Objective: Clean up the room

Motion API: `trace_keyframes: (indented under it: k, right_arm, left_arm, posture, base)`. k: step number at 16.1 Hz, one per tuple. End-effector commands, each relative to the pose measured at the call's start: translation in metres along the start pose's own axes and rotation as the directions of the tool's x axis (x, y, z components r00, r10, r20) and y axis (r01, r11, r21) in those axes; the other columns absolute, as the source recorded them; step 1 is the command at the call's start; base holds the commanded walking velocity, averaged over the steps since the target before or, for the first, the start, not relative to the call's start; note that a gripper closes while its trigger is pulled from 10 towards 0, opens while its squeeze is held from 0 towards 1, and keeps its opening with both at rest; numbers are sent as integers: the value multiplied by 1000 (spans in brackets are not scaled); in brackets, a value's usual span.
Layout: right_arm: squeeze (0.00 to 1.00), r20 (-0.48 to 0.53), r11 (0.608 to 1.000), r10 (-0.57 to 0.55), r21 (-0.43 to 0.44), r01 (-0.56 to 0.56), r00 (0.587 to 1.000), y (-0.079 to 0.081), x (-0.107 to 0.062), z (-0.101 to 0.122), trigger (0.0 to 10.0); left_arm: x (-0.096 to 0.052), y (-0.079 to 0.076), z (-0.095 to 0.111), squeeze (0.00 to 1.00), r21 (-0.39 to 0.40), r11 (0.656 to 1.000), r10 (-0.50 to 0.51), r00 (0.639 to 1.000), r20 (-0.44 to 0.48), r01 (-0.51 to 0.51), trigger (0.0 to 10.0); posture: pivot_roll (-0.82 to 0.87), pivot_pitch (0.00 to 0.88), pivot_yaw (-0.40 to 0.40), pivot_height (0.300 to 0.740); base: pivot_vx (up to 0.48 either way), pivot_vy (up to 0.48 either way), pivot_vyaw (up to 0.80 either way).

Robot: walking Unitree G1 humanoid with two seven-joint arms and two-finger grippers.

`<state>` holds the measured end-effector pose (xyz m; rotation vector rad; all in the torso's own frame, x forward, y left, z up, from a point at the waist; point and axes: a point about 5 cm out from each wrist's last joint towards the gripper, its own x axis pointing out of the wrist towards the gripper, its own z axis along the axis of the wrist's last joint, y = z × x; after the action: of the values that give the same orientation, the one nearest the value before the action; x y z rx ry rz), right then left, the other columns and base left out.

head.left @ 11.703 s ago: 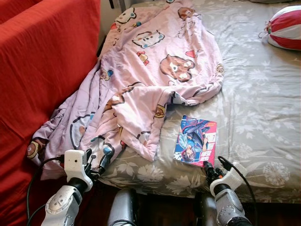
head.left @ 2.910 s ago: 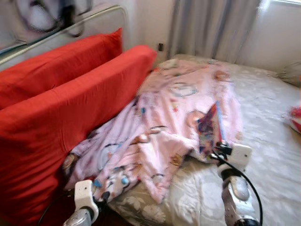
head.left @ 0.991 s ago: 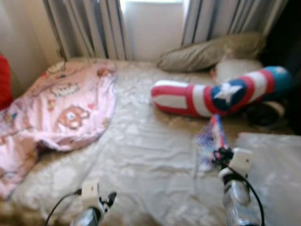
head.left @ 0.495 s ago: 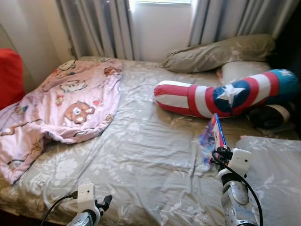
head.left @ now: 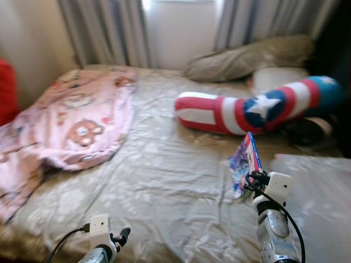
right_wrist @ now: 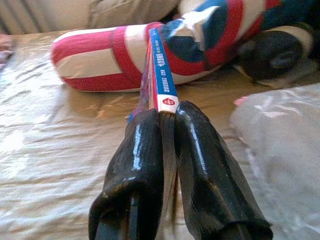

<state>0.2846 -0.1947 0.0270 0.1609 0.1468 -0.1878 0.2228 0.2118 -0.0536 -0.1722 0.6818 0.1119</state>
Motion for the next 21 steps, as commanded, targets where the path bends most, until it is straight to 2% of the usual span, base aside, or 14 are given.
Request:
trace_keyframes:
  k: [1, 4, 9, 12, 13, 14, 21]
  right_arm:
    - [0, 49, 1000, 5, 3, -5, 999, 1, 4, 11, 10000]
    - [0, 35, 1000, 28, 1, -28, 999, 6, 4, 9, 10000]
    - [0, 38, 998, 57, -3, -57, 998, 10, 3, 8, 10000]
    - [0, 33, 998, 60, -5, -60, 998, 9, 3, 8, 10000]
    - [0, 32, 998, 60, -5, -60, 998, 9, 3, 7, 10000]
    - [0, 30, 998, 61, -6, -61, 998, 9, 3, 7, 10000]
    - [0, 24, 998, 65, -8, -65, 998, 9, 2, 6, 10000]
  left_arm:
    - [0, 1, 0, 0, -2, 1000, 6, 1000, -4, -6, 10000]
    - [0, 2, -1, 0, -4, 1000, 7, 1000, -6, -7, 10000]
    - [-1, 3, -2, 0, -3, 1000, 7, 1000, -6, -7, 10000]
    - [-1, 2, -2, 0, 23, 1000, 2, 1000, -8, -2, 10000]
    - [-1, 2, -2, 0, 22, 1000, 3, 1000, -7, -3, 10000]
    - [-1, 2, -3, 0, 2, 1000, 10, 1000, -8, -10, 10000]
    - [-1, 0, -4, 0, -3, 1000, 1, 1000, -8, -1, 10000]
  posture:
    - [-5, 0, -21, 740]
    - [-4, 0, -20, 740]
    - [-4, 0, -19, 740]
    - [-4, 0, -20, 740]
    - [-5, 0, -20, 740]
    - [-4, 0, -21, 740]
    - [-6, 0, -24, 740]
  base:
    - [0, 0, -712]
    - [0, 0, -704]
    - [0, 0, 0]
    - [0, -136, 0]
    - [0, -480, 0]
    - [0, 0, 0]
    - [-41, 0, 0]
